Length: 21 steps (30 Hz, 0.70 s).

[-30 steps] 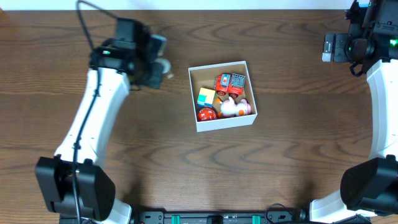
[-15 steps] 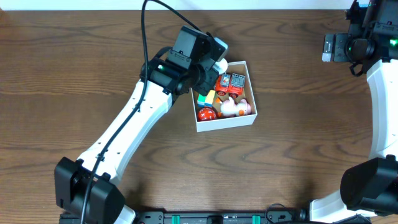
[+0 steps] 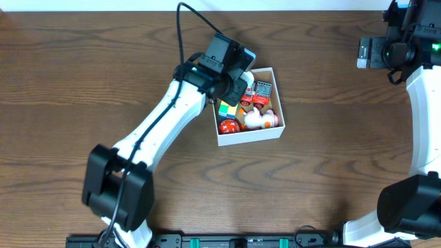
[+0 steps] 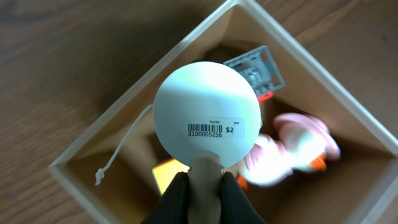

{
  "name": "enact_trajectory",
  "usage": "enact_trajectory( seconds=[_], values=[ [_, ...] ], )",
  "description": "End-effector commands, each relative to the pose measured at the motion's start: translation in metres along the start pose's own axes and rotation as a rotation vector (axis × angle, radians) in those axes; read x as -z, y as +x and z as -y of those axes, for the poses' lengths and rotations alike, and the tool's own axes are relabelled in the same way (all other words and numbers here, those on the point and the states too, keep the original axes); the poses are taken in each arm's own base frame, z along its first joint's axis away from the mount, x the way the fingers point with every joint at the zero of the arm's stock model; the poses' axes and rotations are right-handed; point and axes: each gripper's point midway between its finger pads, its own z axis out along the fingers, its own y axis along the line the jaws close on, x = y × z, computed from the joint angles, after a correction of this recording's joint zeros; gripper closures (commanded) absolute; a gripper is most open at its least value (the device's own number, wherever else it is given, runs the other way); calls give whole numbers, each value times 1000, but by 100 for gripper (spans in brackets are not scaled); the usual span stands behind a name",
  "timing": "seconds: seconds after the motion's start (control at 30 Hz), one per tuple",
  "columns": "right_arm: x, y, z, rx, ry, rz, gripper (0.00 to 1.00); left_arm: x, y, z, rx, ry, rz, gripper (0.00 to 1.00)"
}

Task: Pack container
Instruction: 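Lift the paddle toy and carry it over the box, then lower the paddle toy into the box, release, withdraw left gripper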

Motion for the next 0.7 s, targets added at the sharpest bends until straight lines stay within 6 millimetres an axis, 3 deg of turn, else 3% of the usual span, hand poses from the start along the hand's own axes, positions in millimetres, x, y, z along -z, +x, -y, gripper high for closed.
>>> enact_trajectory(
  seconds=[0.0, 0.27, 0.33, 0.43, 0.5, 0.67],
  values=[
    [2, -2, 5, -26, 9, 8, 1, -10, -1, 1, 49, 8, -5, 90],
    [2, -3, 5, -26, 9, 9, 1, -27, 9, -14, 190, -72, -45, 89],
    [2, -3, 5, -26, 9, 9, 1, -29, 11, -15, 193, -73, -49, 76],
    [2, -2, 5, -25, 9, 8, 1, -30, 11, -15, 193, -73, -52, 67],
    [2, -2, 5, -26, 9, 8, 1, -30, 11, -15, 193, -73, -52, 53],
    [2, -2, 5, -25, 8, 5, 1, -30, 10, -16, 194, -74, -45, 43]
  ],
)
